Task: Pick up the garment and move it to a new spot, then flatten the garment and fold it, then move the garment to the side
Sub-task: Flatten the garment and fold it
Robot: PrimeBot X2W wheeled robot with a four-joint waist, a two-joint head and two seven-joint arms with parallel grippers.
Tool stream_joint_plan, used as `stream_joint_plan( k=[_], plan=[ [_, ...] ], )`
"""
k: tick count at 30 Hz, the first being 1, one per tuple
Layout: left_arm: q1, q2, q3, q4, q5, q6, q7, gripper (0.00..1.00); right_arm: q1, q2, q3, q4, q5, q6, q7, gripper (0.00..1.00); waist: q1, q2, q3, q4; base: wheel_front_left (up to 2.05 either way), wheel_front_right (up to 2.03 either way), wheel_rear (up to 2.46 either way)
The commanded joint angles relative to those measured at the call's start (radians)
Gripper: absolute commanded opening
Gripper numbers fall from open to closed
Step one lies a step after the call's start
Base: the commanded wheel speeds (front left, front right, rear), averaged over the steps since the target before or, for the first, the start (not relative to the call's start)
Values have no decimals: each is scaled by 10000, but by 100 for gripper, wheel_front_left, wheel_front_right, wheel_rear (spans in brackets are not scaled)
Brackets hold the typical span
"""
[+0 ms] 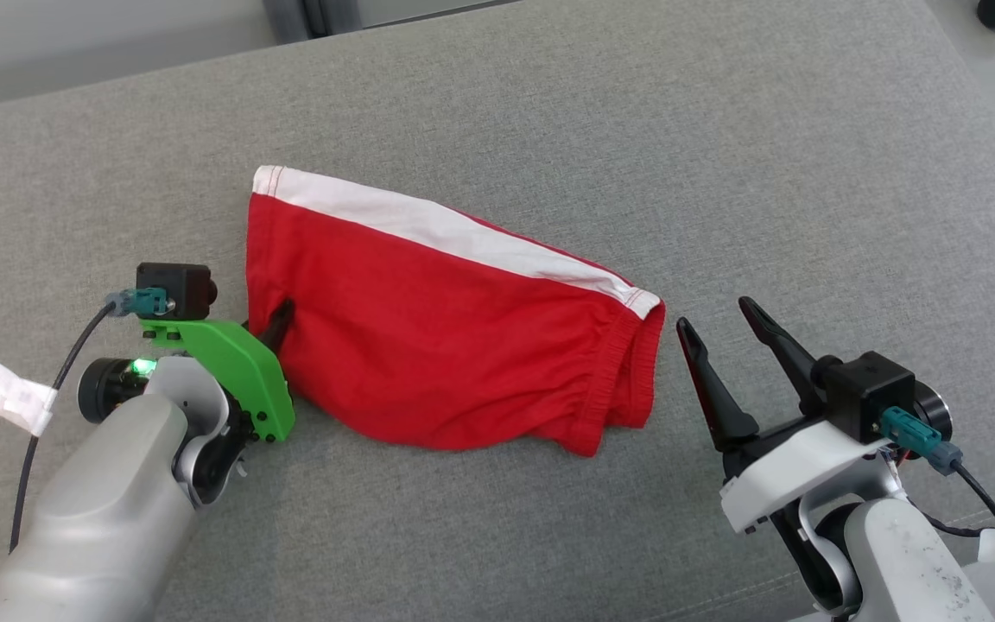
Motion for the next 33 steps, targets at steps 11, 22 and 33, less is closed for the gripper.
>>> stream_joint_plan(
  k=[11,22,33],
  plan=[
    [1231,-75,141,189,-486,-27,-1493,0,252,1,-571,296,-157,-15,-132,100,0,0,-960,592,0,0,0],
    [3234,-539,233,-360,-976,332,-2411,0,776,58,-974,655,-356,-15,-129,100,0,0,-2101,1476,0,0,0],
    [4188,-599,574,-1481,-374,1068,-2939,100,921,120,-918,944,-545,-15,-184,100,0,0,-2456,1686,0,0,0]
  ],
)
